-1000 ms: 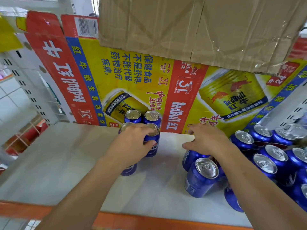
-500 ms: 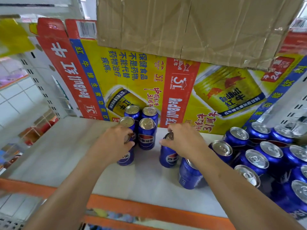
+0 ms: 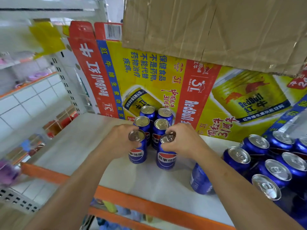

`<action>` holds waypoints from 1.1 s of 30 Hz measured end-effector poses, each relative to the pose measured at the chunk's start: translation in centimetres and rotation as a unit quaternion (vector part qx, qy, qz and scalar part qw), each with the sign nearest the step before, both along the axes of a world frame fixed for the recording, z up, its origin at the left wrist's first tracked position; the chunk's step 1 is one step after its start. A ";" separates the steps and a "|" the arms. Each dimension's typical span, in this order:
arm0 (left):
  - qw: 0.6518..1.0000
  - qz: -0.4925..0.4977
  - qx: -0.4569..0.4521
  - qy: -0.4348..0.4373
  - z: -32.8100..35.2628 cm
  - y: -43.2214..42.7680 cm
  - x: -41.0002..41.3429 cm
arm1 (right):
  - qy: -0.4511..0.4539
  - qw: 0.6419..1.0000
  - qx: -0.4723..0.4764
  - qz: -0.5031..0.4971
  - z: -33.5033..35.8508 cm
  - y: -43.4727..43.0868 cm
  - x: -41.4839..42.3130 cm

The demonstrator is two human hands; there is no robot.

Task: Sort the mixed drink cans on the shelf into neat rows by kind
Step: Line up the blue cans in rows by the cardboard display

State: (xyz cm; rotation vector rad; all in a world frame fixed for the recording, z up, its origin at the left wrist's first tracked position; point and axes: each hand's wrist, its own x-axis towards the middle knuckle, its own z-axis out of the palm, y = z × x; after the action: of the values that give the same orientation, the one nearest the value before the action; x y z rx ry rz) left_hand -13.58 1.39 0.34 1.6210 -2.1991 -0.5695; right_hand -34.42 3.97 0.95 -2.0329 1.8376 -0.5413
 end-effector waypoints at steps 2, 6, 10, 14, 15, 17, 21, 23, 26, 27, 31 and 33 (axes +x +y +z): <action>1.000 0.003 0.012 0.010 -0.2 -0.3 0.3 | -0.022 1.000 -0.005 0.002 -0.3 -0.2 0.9; 0.999 0.012 0.027 0.031 -0.5 -0.6 0.7 | -0.031 0.999 -0.007 -0.006 -0.9 -0.6 2.1; 0.999 0.010 0.021 0.046 -0.5 -0.9 1.0 | -0.016 1.000 -0.015 -0.014 -1.3 -0.8 2.6; 0.997 0.019 0.035 0.069 -1.0 -1.2 1.4 | -0.005 0.999 -0.028 -0.016 -1.2 -0.6 2.9; 0.996 0.019 0.037 0.073 -1.2 -1.2 1.5 | -0.004 0.999 -0.030 -0.015 -1.2 -0.5 3.0; 0.996 0.015 0.035 0.078 -1.6 -1.2 1.7 | -0.006 0.999 -0.031 -0.012 -1.1 -0.4 3.0; 0.994 -0.004 0.037 0.100 -2.0 -1.2 1.8 | -0.017 0.999 -0.032 -0.022 -1.3 -0.3 3.1; 0.992 -0.012 0.053 0.118 -2.1 -1.3 1.9 | -0.031 0.998 -0.041 -0.036 -1.3 -0.2 3.3; 0.987 -0.012 0.062 0.147 -2.2 -1.3 2.0 | -0.027 0.999 -0.032 -0.033 -1.0 -0.3 3.5; 0.986 -0.011 0.060 0.154 -2.3 -1.3 2.0 | -0.020 0.999 -0.021 -0.030 -0.8 -0.4 3.5; 0.984 -0.005 0.054 0.171 -2.6 -1.2 2.1 | -0.005 0.999 0.010 -0.031 -0.6 -0.7 3.5; 0.984 -0.009 0.056 0.169 -2.5 -1.2 2.1 | 0.005 1.000 0.008 -0.029 -0.8 -0.8 3.6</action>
State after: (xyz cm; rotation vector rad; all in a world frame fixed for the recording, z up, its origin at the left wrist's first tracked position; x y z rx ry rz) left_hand -11.45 0.15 -2.21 1.4327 -1.9642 -0.9138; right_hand -30.82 3.16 0.18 -1.9815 1.9061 -0.5308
